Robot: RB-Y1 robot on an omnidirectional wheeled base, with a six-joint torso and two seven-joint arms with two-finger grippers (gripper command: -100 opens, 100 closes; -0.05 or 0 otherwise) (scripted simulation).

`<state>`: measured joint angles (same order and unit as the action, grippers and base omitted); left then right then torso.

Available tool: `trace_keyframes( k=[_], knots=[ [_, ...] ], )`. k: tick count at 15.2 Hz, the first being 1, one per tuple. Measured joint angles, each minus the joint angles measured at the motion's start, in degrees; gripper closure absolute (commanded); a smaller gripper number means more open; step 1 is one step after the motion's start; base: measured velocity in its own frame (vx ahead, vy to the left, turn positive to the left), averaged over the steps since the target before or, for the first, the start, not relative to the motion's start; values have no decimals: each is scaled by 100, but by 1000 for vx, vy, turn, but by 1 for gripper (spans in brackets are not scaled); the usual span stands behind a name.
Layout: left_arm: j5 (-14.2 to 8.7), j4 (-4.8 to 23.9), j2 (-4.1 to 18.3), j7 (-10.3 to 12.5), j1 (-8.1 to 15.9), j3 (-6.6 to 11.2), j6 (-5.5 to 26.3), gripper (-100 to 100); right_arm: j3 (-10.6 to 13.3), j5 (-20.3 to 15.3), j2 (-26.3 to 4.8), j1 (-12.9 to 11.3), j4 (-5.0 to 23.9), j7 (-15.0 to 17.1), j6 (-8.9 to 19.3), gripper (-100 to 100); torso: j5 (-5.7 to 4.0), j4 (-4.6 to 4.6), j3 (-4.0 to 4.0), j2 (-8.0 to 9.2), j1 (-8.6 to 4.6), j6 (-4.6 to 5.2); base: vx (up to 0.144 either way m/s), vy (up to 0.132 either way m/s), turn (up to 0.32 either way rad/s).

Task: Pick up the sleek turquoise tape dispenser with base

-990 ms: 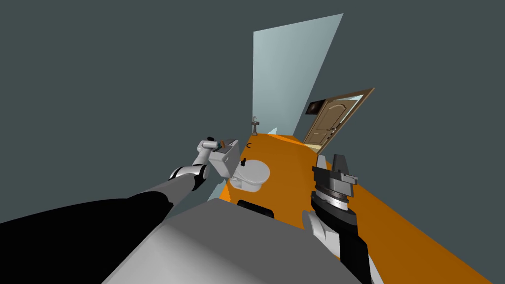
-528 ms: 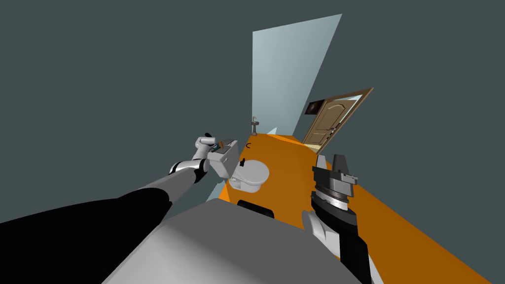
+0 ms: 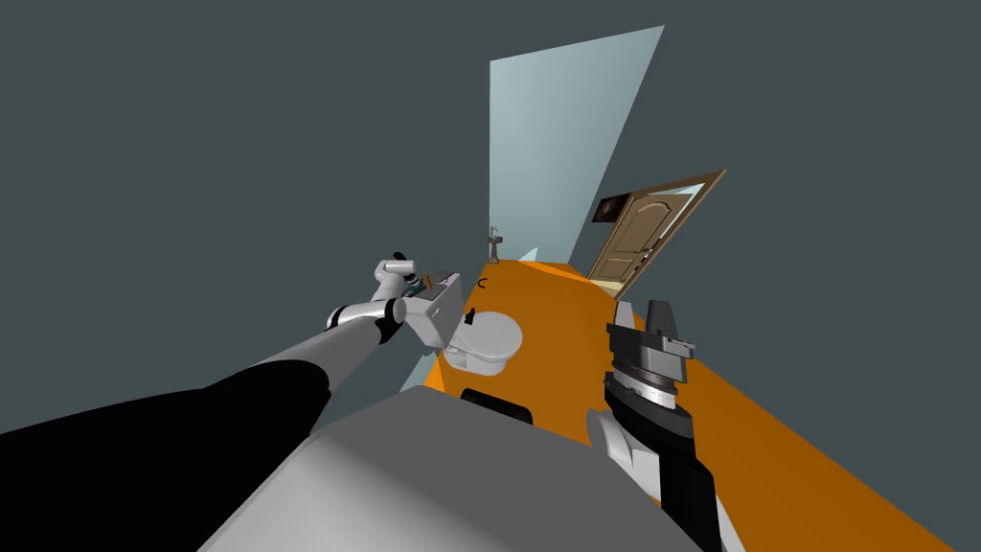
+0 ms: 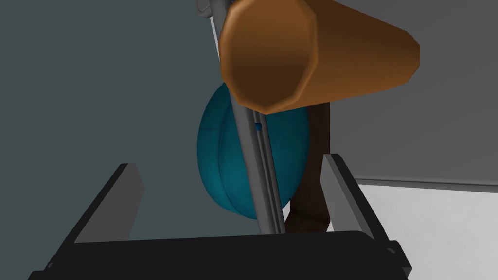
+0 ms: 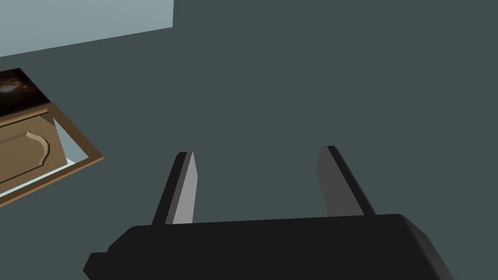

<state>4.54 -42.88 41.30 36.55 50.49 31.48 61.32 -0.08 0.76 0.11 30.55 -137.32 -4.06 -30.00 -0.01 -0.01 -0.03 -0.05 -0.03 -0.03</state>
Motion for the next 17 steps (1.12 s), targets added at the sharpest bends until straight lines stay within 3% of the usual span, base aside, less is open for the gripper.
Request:
trace_keyframes(
  k=[3, 17],
  knots=[
    [-4, 73, 21, -12, 68, 66, 90, -100, 0, 0, 0, 1, 0, 0, 0, 0, 1, 0, -1, -2, -1, -4, 49, -23, 122],
    [-215, 759, 32, -1292, 345, 683, -436, -100, 0, 0, 0, 1, 0, 0, 0, 0, -2, -8, -18, -30, -15, -1, 96, -64, 153]
  ],
)
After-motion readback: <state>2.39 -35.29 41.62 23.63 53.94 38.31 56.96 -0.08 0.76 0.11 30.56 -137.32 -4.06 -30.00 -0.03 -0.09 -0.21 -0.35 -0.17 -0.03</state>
